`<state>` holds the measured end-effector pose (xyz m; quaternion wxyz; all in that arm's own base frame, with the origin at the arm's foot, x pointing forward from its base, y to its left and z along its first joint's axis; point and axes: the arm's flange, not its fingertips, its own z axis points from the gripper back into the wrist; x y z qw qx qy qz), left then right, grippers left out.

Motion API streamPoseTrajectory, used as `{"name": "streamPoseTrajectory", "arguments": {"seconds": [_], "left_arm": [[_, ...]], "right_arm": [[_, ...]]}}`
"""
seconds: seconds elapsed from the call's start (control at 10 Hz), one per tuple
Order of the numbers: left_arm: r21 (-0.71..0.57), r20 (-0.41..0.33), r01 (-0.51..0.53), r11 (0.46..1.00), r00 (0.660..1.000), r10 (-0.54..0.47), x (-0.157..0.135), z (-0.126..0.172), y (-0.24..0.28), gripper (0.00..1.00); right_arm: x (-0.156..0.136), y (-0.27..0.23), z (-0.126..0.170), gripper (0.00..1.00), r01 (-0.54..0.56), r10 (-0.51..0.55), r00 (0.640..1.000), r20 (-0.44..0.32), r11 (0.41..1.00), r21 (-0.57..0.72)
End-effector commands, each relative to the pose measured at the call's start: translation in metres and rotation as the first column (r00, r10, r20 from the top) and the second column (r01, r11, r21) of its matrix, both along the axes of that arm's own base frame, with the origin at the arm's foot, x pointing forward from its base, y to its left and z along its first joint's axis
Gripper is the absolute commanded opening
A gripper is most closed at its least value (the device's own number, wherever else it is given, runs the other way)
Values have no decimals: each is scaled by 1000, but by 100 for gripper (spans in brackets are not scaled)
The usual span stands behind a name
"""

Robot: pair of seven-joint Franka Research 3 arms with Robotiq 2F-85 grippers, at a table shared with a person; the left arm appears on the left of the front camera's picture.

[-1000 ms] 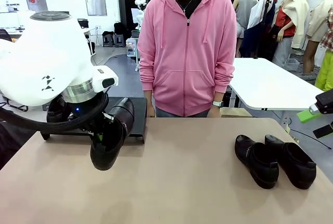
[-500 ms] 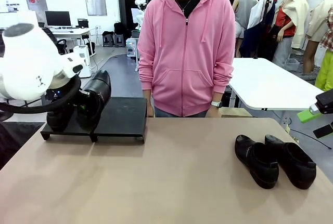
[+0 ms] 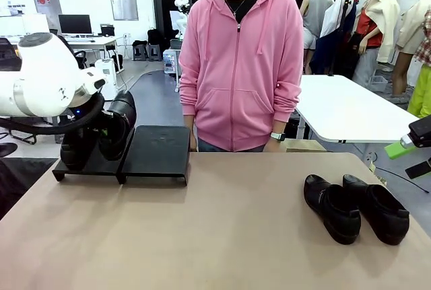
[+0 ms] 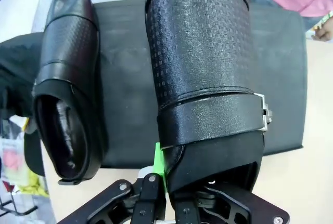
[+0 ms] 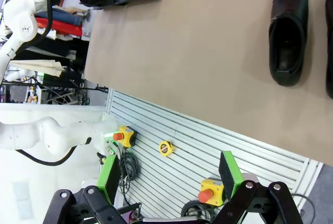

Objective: Organize the shoes by placing them on the stand.
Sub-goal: Place the Shoe from the middle of the table onto the Shoes Stand.

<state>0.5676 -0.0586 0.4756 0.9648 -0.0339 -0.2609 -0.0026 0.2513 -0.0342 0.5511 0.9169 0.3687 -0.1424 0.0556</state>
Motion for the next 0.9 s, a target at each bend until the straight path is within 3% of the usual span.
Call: {"name": "streamPoseTrajectory", "arguments": {"seconds": [0.0, 0.2, 0.3, 0.5, 0.8], "left_arm": [[14, 38, 9, 1000, 999, -10, -9, -2, 0, 0], [14, 38, 9, 1000, 999, -10, -9, -2, 0, 0], [3, 2, 5, 1000, 1000, -5, -3, -5, -2, 0], [67, 8, 54, 996, 998, -55, 25, -20, 11, 0], [115, -14, 49, 992, 999, -48, 32, -27, 10, 0]], "right_arm": [[0, 1, 5, 100, 0, 0, 1000, 2, 1000, 24], [0, 1, 5, 100, 0, 0, 1000, 2, 1000, 24], [0, 1, 5, 100, 0, 0, 1000, 2, 1000, 24], [0, 1, 5, 100, 0, 0, 1000, 2, 1000, 24], [0, 1, 5, 100, 0, 0, 1000, 2, 1000, 24]]}}
